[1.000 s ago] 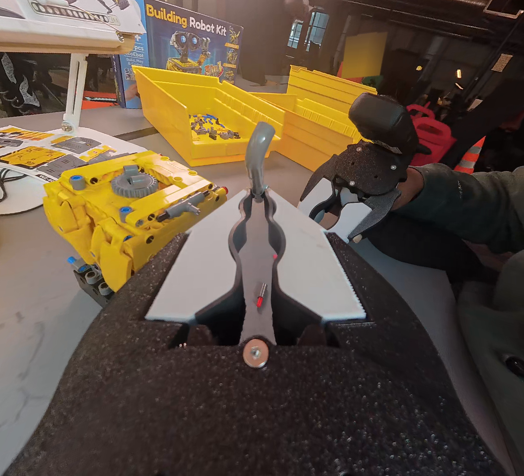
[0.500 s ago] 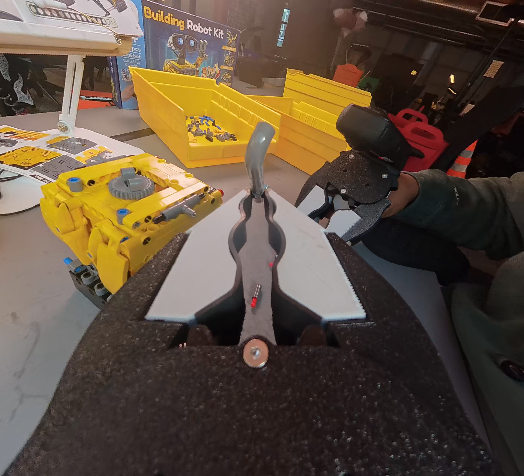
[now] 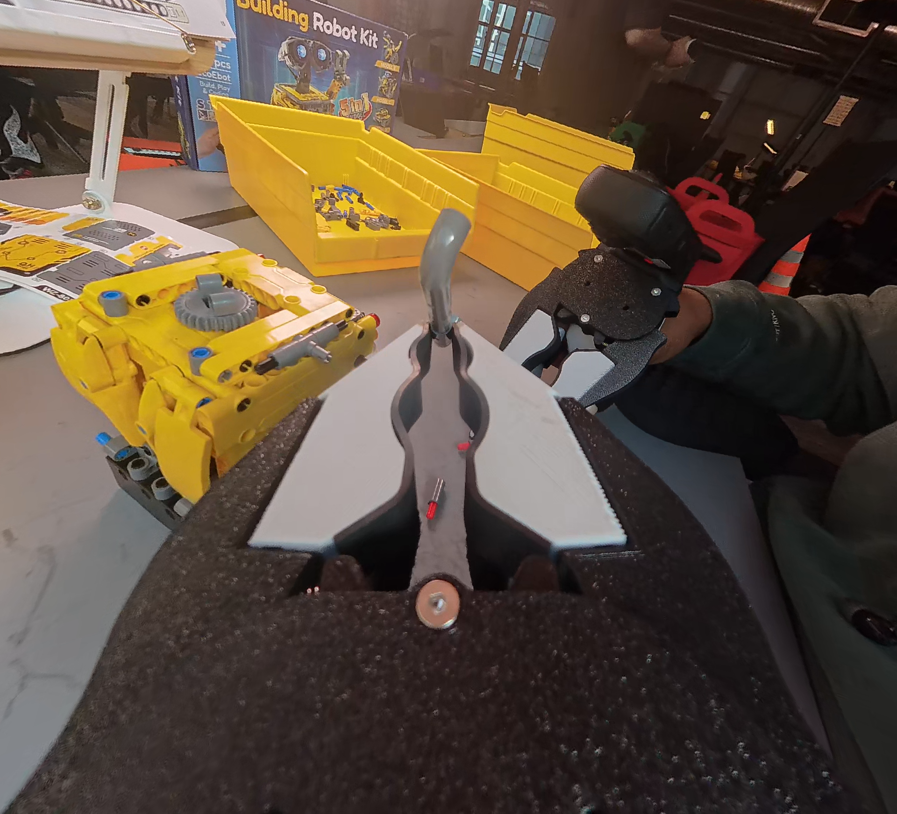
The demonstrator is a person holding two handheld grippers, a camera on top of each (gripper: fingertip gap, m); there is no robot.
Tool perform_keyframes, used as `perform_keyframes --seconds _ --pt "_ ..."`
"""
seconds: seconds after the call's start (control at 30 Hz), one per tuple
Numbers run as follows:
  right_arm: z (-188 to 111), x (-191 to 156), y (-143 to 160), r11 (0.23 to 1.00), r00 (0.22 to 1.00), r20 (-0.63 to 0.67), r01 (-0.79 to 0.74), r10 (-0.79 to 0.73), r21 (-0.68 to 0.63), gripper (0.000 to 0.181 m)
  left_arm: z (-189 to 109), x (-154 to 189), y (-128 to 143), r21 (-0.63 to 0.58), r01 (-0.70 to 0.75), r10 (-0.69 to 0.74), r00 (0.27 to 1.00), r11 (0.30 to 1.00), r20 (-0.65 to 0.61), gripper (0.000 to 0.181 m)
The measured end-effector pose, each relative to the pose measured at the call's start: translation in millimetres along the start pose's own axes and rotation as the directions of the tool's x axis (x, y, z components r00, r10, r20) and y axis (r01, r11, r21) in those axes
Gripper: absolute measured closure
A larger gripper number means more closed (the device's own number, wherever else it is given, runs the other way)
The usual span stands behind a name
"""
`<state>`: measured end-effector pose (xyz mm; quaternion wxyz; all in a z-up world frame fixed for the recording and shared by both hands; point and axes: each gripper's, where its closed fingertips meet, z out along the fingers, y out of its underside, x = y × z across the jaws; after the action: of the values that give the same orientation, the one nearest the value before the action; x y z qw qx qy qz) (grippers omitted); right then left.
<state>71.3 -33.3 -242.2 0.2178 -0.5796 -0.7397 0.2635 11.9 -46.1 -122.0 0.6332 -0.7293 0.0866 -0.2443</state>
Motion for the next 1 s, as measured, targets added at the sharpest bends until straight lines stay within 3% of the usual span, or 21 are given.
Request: perform_keyframes --seconds 0.3,0.47,0.53,0.67,1.0 --pt "0 -3 -6 0.992 0.993 0.026 0.110 -0.112 0.066 0.176 1 10 8 -0.063 -0.032 0.027 0.997 0.998 -0.078 0.175" --pt "-20 -18 -22 0.976 0.962 0.247 0.065 -0.117 0.209 0.175 -4 20 40 -0.247 -0.127 0.066 0.968 0.961 -0.242 0.175" --pt "-24 -21 -24 0.971 0.946 0.292 0.069 -0.137 0.230 0.175 -5 18 59 -0.340 -0.167 0.081 0.964 0.926 -0.254 0.175" --pt "-18 -23 -14 0.978 0.943 0.298 0.096 -0.148 0.183 0.175 0 27 90 -0.494 -0.233 0.105 0.956 0.838 -0.272 0.175" --pt "-10 -30 -4 0.986 0.948 0.281 0.125 -0.152 0.110 0.175 13 33 115 -0.583 -0.275 0.148 0.955 0.764 -0.256 0.175"
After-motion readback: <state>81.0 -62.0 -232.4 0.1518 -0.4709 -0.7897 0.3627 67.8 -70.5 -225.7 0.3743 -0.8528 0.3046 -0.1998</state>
